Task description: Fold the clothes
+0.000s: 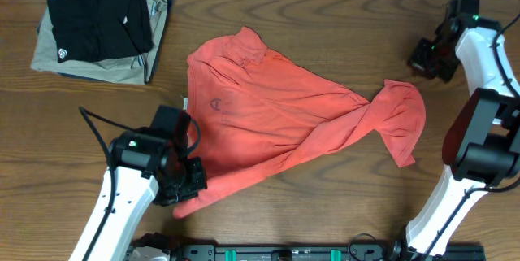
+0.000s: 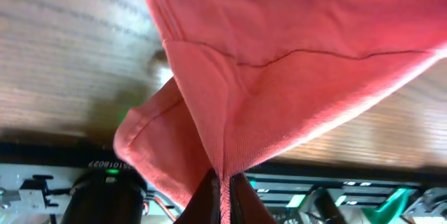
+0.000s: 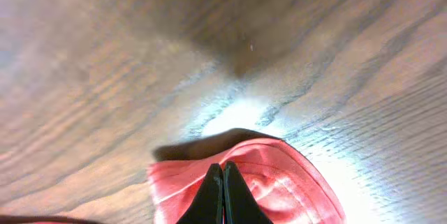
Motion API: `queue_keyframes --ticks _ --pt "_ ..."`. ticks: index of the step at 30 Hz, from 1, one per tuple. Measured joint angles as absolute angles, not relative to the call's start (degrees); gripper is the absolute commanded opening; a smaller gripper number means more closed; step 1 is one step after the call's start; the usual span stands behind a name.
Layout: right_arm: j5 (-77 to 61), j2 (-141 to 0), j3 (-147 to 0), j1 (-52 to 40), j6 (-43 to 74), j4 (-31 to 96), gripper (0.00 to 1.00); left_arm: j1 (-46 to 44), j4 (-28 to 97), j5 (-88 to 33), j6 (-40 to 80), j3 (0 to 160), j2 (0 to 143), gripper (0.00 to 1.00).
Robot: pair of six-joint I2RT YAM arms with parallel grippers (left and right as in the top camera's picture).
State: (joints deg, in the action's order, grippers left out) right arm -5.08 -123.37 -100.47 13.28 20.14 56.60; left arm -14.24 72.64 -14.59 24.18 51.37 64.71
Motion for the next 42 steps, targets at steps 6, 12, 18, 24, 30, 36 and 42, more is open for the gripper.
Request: queue_keyframes --ticks 6,12,18,24,30,36,42 --pt "-5.10 -123.37 -100.60 13.23 20.23 57.41 0.40 -14.24 72.64 -14.61 24.18 52.86 64.71 0.06" --pt "-4.91 -123.37 -94.76 12.45 19.55 52.36 0.47 -14.24 72.66 -14.61 24.18 52.86 64.71 0.06" --pt "-4.84 -123.37 -89.89 11.62 19.94 48.38 0.49 -14.24 72.66 -14.61 24.18 52.86 64.71 0.06" --pt "-4.69 -123.37 -89.49 11.00 19.99 47.55 0.44 -14.24 72.64 -14.61 24.18 52.86 64.71 0.06" --pt "-4.47 -123.37 -89.49 11.00 21.15 46.81 0.03 -14.24 72.64 -14.59 24.18 52.86 64.71 0.06" --pt "-4.47 -123.37 -89.49 11.00 21.12 45.74 0.01 -14.24 72.64 -14.61 24.18 52.86 64.71 0.06" --pt "-4.49 -123.37 -90.76 11.29 21.17 49.36 0.01 -14.24 72.75 -14.61 24.18 53.04 64.71 0.06"
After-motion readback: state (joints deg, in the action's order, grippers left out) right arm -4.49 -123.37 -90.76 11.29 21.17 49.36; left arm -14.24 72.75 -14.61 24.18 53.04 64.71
